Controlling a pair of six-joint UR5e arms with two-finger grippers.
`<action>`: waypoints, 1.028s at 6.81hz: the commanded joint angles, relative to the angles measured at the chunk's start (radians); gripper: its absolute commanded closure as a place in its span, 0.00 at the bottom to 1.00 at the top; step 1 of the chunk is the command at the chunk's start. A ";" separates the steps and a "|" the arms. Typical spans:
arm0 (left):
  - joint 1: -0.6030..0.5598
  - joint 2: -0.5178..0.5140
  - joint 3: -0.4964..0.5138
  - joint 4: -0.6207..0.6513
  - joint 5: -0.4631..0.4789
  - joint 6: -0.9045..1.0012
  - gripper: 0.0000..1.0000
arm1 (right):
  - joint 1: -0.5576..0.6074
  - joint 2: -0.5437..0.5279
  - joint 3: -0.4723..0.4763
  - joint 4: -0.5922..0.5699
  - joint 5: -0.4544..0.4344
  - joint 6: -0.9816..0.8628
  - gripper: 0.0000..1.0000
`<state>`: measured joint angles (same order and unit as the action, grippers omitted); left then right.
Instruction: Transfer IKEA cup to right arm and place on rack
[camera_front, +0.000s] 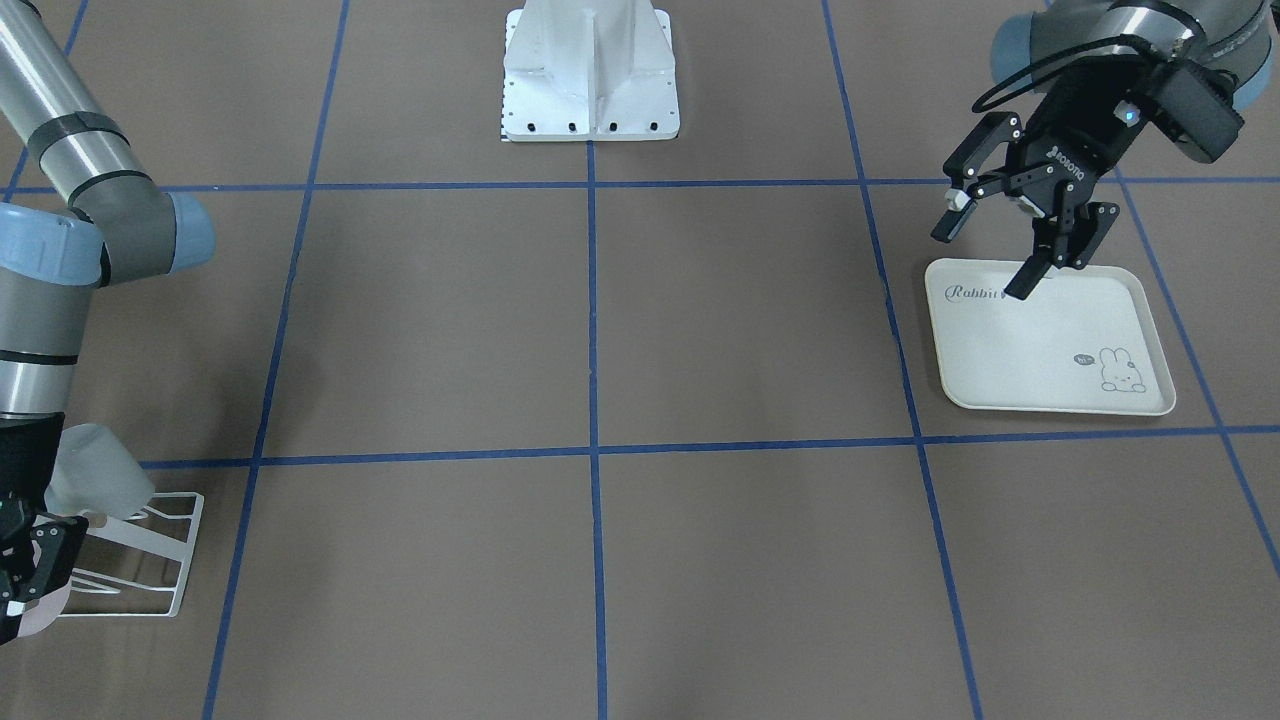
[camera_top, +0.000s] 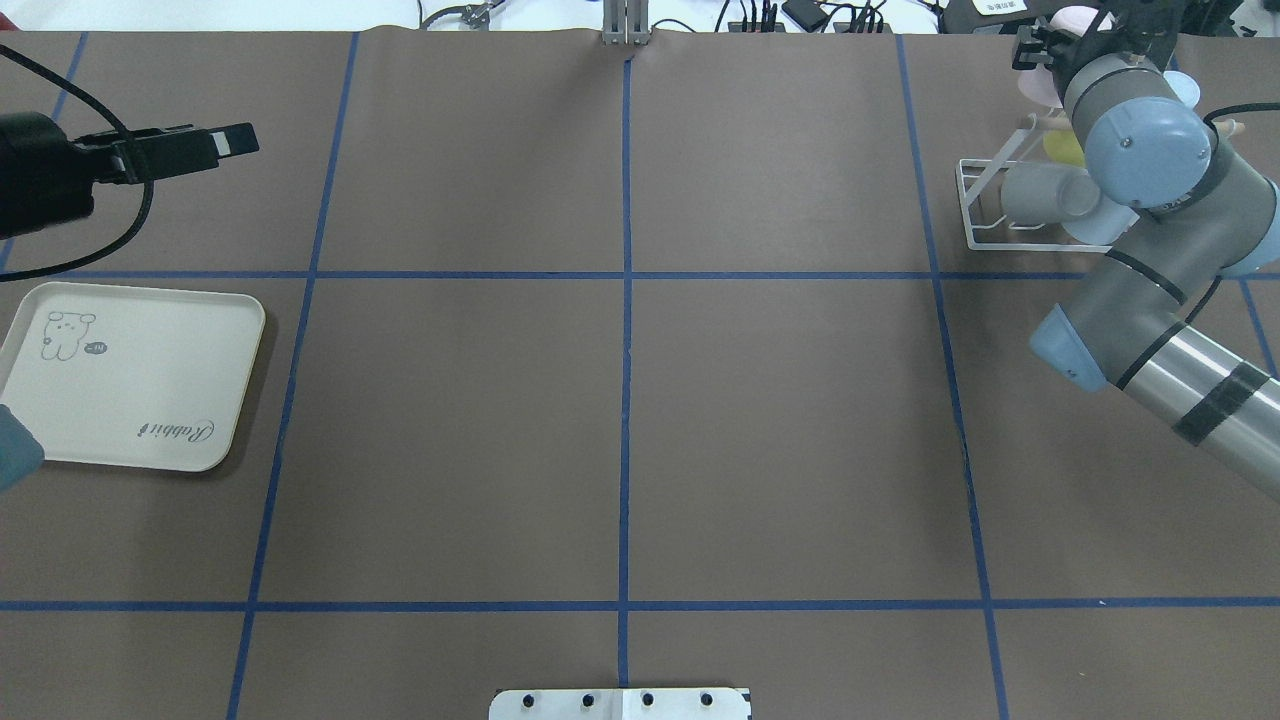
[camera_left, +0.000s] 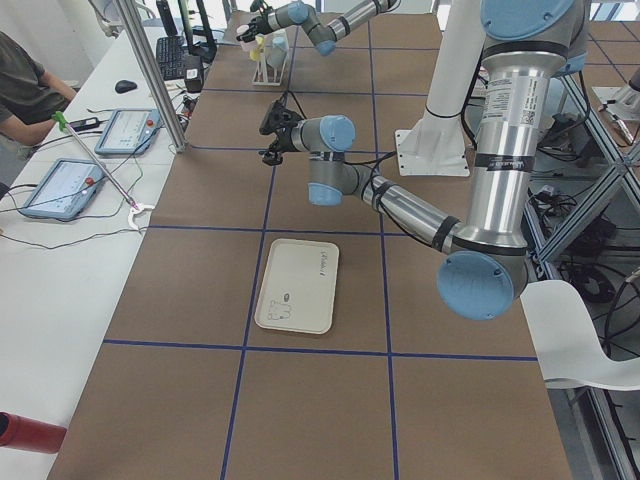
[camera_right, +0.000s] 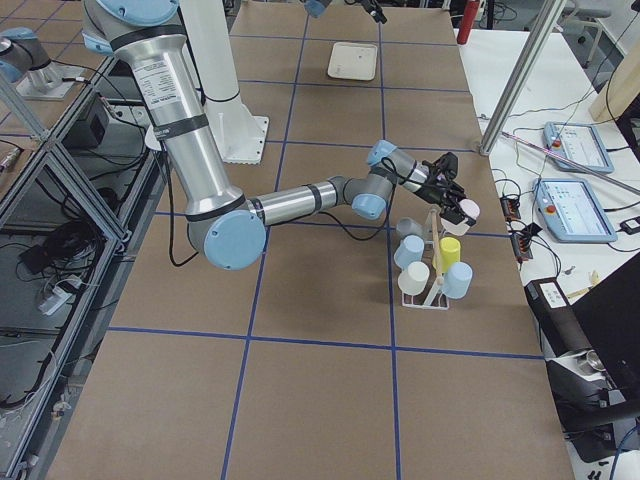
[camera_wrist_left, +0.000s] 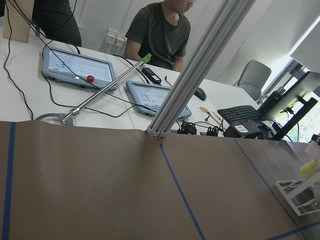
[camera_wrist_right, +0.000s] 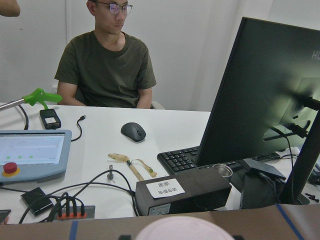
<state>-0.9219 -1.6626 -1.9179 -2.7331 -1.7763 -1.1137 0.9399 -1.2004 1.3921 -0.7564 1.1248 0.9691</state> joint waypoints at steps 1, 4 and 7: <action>0.000 0.000 0.000 0.000 0.000 -0.001 0.01 | -0.001 -0.014 0.015 0.002 0.000 -0.003 1.00; 0.000 0.000 0.003 0.000 0.000 -0.006 0.01 | -0.024 -0.034 0.009 0.052 -0.008 -0.003 1.00; 0.003 0.010 0.005 -0.002 0.000 -0.008 0.01 | -0.038 -0.033 0.012 0.052 -0.010 -0.001 1.00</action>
<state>-0.9195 -1.6531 -1.9135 -2.7346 -1.7763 -1.1211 0.9048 -1.2331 1.4011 -0.7044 1.1154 0.9668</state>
